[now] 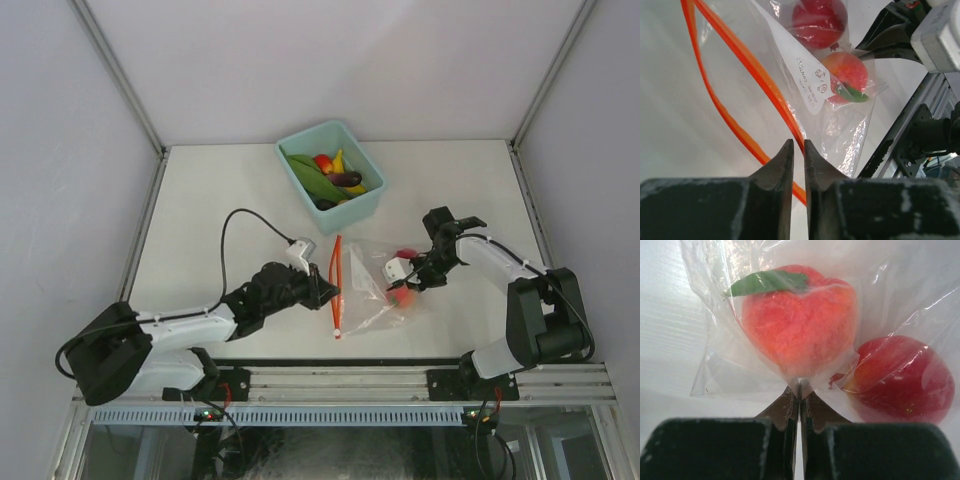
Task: Open the zip-top bag and remove the fake food
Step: Pick up the fake fruit from the zipper food storage bag.
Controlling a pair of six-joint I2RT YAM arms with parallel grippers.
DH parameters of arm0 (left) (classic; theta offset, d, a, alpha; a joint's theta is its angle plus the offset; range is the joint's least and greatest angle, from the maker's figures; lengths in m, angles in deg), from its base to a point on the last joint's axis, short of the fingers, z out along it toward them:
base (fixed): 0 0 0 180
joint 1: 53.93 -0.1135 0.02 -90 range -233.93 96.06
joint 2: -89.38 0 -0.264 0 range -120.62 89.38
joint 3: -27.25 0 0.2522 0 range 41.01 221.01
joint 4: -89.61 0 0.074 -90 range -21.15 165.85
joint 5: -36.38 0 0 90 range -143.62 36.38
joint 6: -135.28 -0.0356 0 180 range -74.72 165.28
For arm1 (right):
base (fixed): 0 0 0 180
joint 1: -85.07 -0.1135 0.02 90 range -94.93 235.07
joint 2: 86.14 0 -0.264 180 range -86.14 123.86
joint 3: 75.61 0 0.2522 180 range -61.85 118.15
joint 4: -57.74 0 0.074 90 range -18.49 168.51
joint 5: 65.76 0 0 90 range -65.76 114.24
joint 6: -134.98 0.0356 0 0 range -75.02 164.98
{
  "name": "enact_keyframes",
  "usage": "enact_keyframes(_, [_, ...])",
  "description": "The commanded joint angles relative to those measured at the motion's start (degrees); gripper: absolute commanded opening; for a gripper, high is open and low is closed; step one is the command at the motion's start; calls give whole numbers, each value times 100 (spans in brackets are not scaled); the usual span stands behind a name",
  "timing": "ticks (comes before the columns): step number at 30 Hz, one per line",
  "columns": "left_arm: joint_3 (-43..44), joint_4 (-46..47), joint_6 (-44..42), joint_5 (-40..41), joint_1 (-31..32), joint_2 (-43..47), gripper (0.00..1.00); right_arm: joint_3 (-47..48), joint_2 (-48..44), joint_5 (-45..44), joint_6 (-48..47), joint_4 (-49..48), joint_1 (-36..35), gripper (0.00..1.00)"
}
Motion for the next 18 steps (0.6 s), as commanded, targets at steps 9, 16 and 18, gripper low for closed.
enact_keyframes(9, [428,1143,1158,-573,31,-687,54,-136,-228,303,276,-352,-82,0])
enact_keyframes(16, [927,1208,1465,-1192,31,-1354,12,-162,-356,461,487,-557,-86,0])
enact_keyframes(18, [929,1491,1615,-1373,39,-1285,1,-156,-397,424,789,-710,-61,0])
